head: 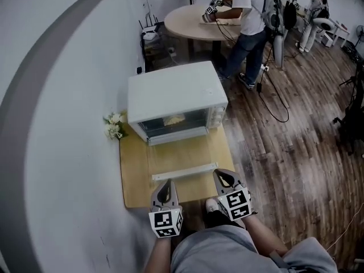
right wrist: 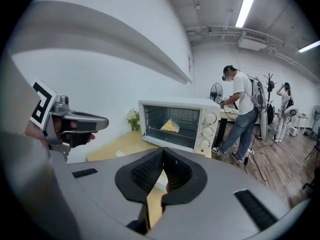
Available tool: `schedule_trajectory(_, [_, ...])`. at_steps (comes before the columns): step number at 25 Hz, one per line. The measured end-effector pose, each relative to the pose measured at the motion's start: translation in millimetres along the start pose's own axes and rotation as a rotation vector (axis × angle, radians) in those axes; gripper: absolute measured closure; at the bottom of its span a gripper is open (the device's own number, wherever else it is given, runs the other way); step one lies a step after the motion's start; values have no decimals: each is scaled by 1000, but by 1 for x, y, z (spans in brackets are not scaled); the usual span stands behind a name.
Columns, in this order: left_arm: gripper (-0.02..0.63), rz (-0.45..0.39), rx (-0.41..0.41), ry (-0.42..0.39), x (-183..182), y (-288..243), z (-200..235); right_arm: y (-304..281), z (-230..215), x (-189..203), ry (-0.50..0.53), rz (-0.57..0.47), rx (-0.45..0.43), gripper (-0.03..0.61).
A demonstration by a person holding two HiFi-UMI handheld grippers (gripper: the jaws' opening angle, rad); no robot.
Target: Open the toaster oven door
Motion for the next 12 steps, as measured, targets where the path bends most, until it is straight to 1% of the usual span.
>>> schedule_trajectory(4, [612, -55, 13, 42, -38, 8, -13, 18, -17, -48, 6, -101, 4, 578])
schedule_trajectory(7, [612, -100, -8, 60, -64, 8, -13, 23, -32, -78, -8, -183, -1, 578])
schedule_trajectory(9, [612, -132, -22, 63, -78, 5, -11, 21, -40, -91, -15, -215, -5, 578])
schedule_trajectory(12, [612, -188, -48, 59, -96, 3, -9, 19, -45, -104, 0, -246, -11, 578])
Point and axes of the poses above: the fingertips, and each gripper's own axes: y backward along the fingers, z to its left, x out of its underside, the point moved 2 cm from there along y, backward along the fingers
